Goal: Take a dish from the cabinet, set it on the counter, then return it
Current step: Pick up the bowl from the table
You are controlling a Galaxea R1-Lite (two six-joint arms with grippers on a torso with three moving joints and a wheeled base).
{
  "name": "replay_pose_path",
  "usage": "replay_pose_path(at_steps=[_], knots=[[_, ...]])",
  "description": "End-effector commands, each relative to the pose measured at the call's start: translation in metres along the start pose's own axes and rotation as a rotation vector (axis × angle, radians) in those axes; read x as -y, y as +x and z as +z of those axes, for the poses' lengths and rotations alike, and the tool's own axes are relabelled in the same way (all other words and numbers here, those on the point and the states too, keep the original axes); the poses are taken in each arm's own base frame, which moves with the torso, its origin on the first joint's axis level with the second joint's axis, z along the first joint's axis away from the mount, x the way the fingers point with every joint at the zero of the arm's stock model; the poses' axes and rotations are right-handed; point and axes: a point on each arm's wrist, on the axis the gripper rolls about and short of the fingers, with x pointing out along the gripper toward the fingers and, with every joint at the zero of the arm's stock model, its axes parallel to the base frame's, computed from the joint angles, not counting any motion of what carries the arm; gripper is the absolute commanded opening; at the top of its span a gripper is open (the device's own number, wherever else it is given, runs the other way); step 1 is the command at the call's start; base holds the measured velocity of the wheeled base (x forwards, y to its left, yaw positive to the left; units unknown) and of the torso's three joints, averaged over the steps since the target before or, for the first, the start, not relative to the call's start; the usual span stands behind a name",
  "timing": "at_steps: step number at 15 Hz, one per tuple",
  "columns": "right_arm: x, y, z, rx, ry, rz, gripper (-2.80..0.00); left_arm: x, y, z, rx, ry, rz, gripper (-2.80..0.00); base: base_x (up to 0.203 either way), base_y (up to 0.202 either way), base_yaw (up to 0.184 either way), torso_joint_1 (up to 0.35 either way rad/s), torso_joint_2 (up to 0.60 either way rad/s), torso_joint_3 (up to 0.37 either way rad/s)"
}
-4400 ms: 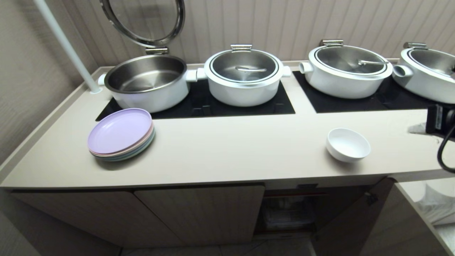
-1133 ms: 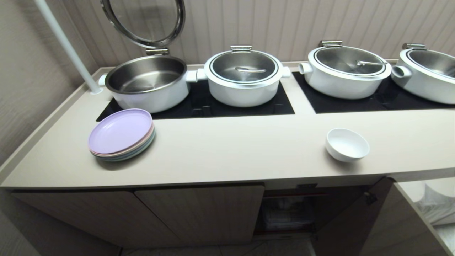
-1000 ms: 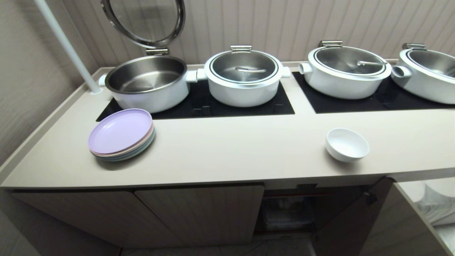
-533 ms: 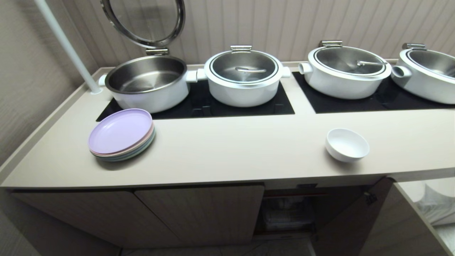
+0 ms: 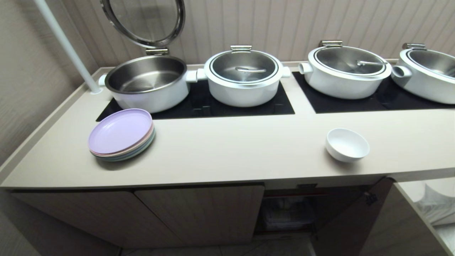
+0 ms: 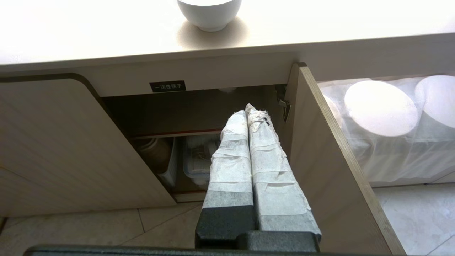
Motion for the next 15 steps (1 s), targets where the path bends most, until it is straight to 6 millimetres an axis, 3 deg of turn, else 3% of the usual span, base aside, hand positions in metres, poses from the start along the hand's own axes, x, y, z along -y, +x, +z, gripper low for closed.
replay_pose_path(at_steps=[1, 7, 15], knots=[[0.0, 0.002, 0.0, -0.026, -0.003, -0.003, -2.8, 0.0, 0.0, 0.0, 0.001, 0.0, 0.0, -2.8, 0.0, 0.0, 0.0, 0.0, 0.0, 0.0], [-0.001, 0.011, 0.007, -0.09, -0.003, -0.006, -2.8, 0.0, 0.0, 0.0, 0.001, 0.001, 0.0, -2.8, 0.0, 0.0, 0.0, 0.0, 0.0, 0.0], [-0.002, 0.028, 0.035, -0.089, -0.008, -0.013, -2.8, 0.0, 0.0, 0.0, 0.001, 0.0, 0.0, -2.8, 0.0, 0.0, 0.0, 0.0, 0.0, 0.0]])
